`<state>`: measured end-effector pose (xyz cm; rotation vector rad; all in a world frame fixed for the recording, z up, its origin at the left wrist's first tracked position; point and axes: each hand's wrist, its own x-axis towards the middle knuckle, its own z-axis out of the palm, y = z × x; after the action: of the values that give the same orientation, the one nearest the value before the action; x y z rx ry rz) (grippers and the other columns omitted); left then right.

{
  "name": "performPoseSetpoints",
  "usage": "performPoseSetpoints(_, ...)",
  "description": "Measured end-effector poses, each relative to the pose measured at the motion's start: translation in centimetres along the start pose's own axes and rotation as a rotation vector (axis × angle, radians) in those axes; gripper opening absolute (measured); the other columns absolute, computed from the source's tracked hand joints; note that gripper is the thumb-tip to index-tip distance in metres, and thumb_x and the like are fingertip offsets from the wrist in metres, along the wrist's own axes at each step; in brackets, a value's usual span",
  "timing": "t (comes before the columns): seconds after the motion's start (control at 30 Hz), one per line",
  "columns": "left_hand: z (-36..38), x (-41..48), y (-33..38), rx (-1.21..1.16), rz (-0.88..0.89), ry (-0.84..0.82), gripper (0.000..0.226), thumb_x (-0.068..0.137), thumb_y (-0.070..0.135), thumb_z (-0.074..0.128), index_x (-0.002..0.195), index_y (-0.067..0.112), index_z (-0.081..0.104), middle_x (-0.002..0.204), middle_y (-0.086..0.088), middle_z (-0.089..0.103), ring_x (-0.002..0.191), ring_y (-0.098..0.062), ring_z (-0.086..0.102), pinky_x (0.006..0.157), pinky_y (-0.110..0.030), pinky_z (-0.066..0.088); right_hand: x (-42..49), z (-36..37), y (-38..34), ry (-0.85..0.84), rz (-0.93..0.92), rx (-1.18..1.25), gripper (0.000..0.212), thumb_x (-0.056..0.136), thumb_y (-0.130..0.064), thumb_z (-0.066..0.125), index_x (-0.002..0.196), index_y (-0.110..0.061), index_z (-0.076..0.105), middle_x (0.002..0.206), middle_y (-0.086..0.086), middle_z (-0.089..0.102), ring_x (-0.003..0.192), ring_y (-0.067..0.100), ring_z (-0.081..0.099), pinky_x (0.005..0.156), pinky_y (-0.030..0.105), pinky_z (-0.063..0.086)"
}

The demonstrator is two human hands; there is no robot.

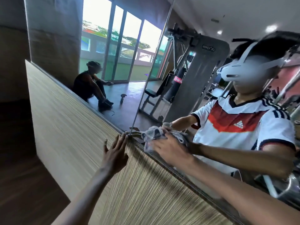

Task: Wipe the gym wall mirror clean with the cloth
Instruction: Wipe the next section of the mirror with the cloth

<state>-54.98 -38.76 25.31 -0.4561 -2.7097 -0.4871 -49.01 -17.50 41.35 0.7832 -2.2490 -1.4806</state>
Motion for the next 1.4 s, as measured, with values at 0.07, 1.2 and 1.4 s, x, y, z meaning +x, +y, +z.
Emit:
performPoseSetpoints(0.07, 0.3, 0.1, 0.2, -0.021, -0.018, -0.014, 0.088, 0.072, 0.033, 0.058, 0.154, 0.01, 0.033, 0.16, -0.006, 0.028, 0.141, -0.029, 0.041, 0.11, -0.058, 0.008, 0.6, -0.2, 2.6, 0.055, 0.138, 0.012, 0.063, 0.076, -0.028, 0.079, 0.136, -0.02, 0.061, 0.133, -0.008, 0.064, 0.121, 0.011, 0.061, 0.115, 0.043, 0.014)
performPoseSetpoints(1.2, 0.1, -2.9, 4.5, -0.458, -0.119, -0.075, 0.088, 0.093, 0.019, 0.048, 0.148, 0.016, -0.021, 0.163, 0.002, -0.012, 0.148, -0.021, 0.032, 0.103, -0.038, 0.041, -4.8, 2.5, -3.6, 0.091, 0.203, 0.325, 0.054, 0.072, -0.021, 0.078, 0.125, -0.018, 0.07, 0.124, -0.008, 0.069, 0.104, 0.007, 0.067, 0.115, 0.046, 0.02)
performPoseSetpoints(1.4, 1.0, -3.5, 7.2, -0.466, -0.179, -0.048, 0.086, 0.098, 0.014, 0.048, 0.15, 0.028, -0.019, 0.165, 0.004, -0.01, 0.116, -0.027, 0.063, 0.1, -0.036, 0.045, 0.8, 0.1, -3.6, 0.017, 0.314, 0.289, 0.059, 0.085, -0.031, 0.051, 0.143, -0.022, 0.055, 0.144, -0.01, 0.055, 0.121, 0.003, 0.058, 0.105, 0.041, 0.02)
